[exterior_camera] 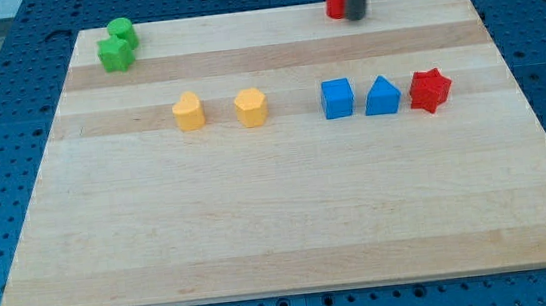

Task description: Move yellow heart below the yellow hexagon

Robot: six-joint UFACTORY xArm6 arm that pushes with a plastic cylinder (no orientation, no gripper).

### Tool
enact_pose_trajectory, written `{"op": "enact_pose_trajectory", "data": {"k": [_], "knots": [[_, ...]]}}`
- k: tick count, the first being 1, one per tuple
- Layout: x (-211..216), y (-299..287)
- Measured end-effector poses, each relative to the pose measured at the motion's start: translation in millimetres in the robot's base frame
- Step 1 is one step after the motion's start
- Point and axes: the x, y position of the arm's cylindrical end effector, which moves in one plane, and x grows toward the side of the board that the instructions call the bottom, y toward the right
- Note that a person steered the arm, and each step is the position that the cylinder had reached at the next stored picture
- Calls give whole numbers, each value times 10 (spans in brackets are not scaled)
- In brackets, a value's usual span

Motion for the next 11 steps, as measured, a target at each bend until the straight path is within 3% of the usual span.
{"op": "enact_pose_trajectory", "data": {"k": [5, 6, 9, 11], "knots": [[979, -2427], [1176, -2617], [1568, -2577], [1604, -1801]]}}
